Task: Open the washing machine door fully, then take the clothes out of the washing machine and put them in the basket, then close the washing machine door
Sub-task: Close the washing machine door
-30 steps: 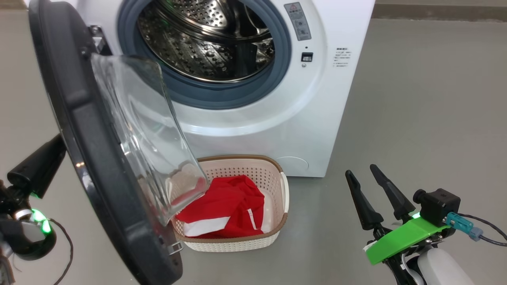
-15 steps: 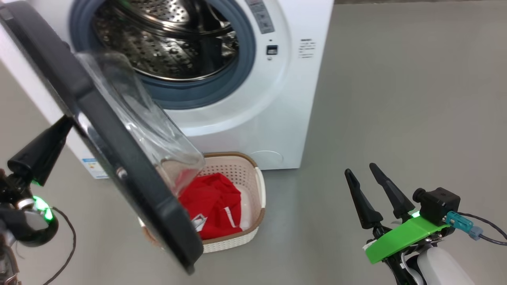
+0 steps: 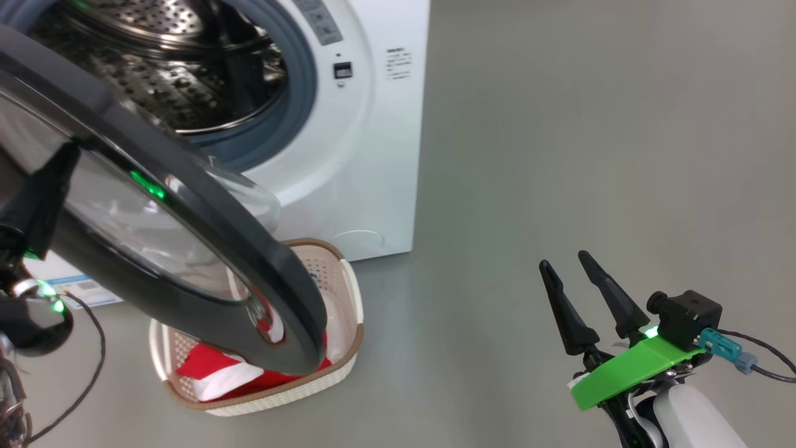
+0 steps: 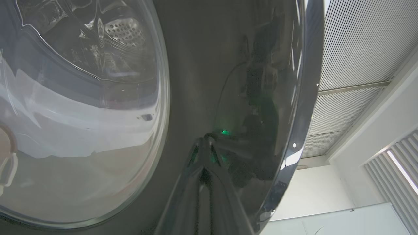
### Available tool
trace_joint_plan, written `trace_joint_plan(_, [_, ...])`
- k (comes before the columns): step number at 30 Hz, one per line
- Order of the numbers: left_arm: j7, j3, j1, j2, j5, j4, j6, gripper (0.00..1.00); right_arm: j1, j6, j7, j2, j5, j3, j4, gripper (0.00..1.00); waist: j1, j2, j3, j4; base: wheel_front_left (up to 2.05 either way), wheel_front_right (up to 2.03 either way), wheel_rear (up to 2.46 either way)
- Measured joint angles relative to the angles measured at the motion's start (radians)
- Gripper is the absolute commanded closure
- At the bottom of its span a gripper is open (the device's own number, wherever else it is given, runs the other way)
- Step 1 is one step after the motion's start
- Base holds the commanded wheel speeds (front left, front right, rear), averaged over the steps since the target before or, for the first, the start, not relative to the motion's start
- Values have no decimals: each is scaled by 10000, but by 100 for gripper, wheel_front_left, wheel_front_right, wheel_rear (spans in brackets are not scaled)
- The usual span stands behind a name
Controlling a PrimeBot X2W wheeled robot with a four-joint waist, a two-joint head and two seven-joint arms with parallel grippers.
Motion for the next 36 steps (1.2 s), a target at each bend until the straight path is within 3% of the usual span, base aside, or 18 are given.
trace_joint_plan(10, [-612,253,-581,29,531,1007,-723,100,-57,0,0,107,-10,-59,-86,0,0,0,331,-740,0,0,0])
trace_joint_plan(23, [-963,282,-1924,303,884,2186,-955,100,-388,0,0,336,-38,-201,-253,0,0,0,964,-1376,0,0,0])
trace_joint_plan(36, [-1310,96,-3149,393,1308,3981,-1630,100,-426,0,-2,508,-42,-253,-280,0,0,0,1329,-1724,0,0,0])
